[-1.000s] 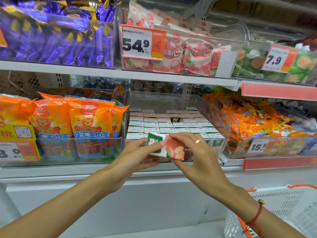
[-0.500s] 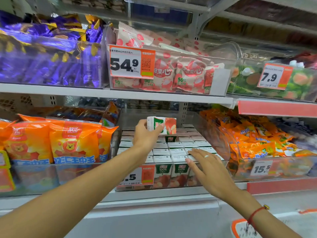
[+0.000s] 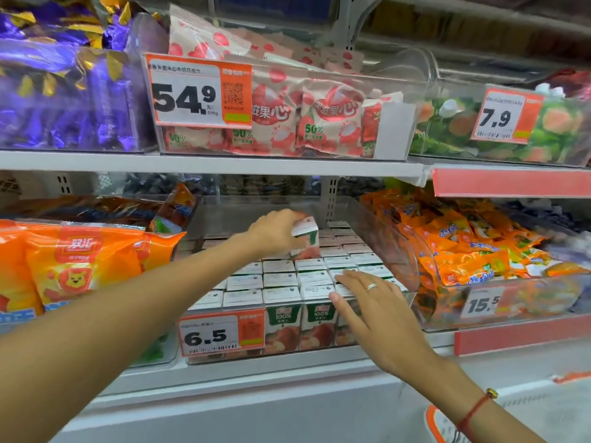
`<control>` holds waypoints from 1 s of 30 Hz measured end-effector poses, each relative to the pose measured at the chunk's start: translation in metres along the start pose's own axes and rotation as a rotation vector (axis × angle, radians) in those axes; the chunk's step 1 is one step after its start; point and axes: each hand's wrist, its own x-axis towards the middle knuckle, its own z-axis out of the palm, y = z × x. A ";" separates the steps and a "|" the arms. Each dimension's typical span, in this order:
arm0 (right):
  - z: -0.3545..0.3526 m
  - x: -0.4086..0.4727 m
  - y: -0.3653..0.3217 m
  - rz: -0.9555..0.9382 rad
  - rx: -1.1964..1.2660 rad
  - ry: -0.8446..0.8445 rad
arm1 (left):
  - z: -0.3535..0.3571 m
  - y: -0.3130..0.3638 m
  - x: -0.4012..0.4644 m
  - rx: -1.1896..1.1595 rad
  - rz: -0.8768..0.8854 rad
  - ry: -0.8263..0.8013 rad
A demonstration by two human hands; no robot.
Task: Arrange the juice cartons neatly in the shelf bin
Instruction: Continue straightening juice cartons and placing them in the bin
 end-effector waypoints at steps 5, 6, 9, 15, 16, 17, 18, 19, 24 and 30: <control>0.000 -0.001 0.000 -0.010 -0.011 0.000 | 0.002 0.001 0.021 0.033 -0.002 -0.156; 0.000 -0.001 0.000 -0.011 -0.013 0.000 | 0.005 -0.002 0.022 0.023 0.002 -0.141; 0.000 -0.001 0.001 -0.014 -0.014 0.005 | 0.020 -0.013 0.018 -0.058 0.008 -0.069; 0.000 -0.001 0.001 -0.011 0.002 -0.004 | 0.042 -0.028 0.008 -0.115 0.063 -0.002; 0.000 -0.002 0.001 -0.010 0.004 -0.002 | 0.043 -0.030 0.007 -0.095 0.063 -0.009; 0.000 -0.002 0.001 -0.006 0.007 0.000 | 0.044 -0.031 0.007 -0.080 0.064 -0.021; 0.000 -0.002 0.001 -0.004 0.008 0.000 | 0.045 -0.033 0.007 -0.078 0.069 -0.033; 0.000 -0.002 0.001 -0.004 0.006 -0.004 | 0.046 -0.034 0.007 -0.089 0.077 -0.038; 0.001 -0.001 0.002 -0.016 0.006 0.002 | 0.041 -0.037 0.019 -0.146 0.055 -0.025; 0.005 -0.002 0.004 -0.031 0.005 0.022 | 0.030 -0.037 0.047 0.019 -0.003 -0.124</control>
